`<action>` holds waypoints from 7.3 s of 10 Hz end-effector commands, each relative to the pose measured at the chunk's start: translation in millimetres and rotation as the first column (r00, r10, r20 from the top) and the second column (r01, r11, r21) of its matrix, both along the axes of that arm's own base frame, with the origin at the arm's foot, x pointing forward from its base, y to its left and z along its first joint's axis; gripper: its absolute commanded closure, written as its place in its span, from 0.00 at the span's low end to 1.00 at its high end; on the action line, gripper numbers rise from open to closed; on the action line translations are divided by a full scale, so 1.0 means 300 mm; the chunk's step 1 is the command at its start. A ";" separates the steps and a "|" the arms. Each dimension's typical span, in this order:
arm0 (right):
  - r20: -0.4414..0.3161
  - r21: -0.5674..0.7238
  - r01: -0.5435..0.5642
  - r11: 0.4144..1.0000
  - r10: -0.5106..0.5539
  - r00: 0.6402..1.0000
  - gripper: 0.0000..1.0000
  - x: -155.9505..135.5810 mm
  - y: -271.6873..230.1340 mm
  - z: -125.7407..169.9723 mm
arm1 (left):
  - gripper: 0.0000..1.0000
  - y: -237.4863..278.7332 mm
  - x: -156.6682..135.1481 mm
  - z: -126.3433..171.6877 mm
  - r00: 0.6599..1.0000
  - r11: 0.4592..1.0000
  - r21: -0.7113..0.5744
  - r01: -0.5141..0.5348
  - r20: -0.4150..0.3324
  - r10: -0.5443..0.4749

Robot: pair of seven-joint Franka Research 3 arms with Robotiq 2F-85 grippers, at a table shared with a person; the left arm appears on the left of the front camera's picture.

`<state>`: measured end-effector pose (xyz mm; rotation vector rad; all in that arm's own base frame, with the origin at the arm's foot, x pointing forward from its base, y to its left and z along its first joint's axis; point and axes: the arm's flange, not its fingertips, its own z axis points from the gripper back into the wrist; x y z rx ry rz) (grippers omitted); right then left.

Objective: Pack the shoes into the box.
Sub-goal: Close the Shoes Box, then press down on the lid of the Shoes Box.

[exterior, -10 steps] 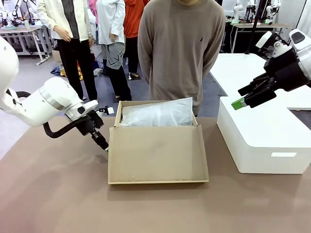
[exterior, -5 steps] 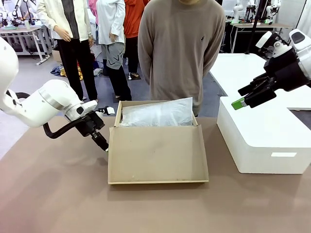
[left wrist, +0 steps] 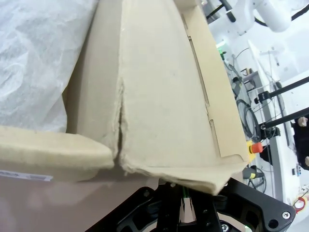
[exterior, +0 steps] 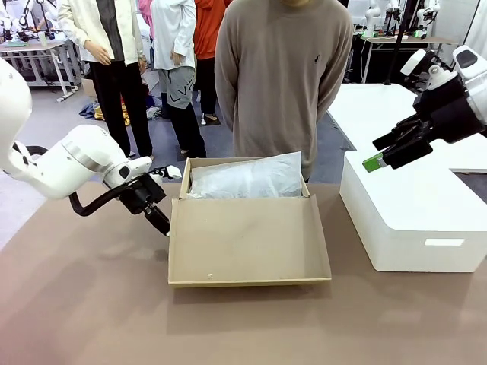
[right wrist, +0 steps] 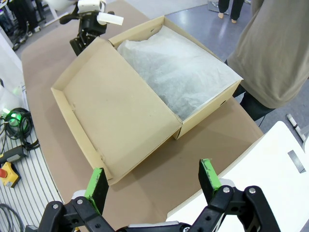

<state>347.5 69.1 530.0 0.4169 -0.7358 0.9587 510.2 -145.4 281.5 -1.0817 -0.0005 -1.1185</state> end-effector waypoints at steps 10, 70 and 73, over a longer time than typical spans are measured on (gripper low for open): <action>0.013 0.019 -0.024 1.000 0.024 1.000 0.00 0.011 -0.004 -0.004 | 1.00 0.050 0.005 0.138 0.953 0.927 -0.235 -0.292 -0.155 0.261; -0.162 -0.216 0.517 0.828 -0.552 0.818 1.00 0.693 0.857 -0.175 | 0.00 0.136 -0.311 0.874 0.616 0.795 0.124 -0.594 0.706 0.350; -0.191 -0.249 0.523 0.815 -0.571 0.799 1.00 0.772 0.918 -0.247 | 0.00 0.136 -0.311 0.874 0.616 0.795 0.124 -0.594 0.706 0.350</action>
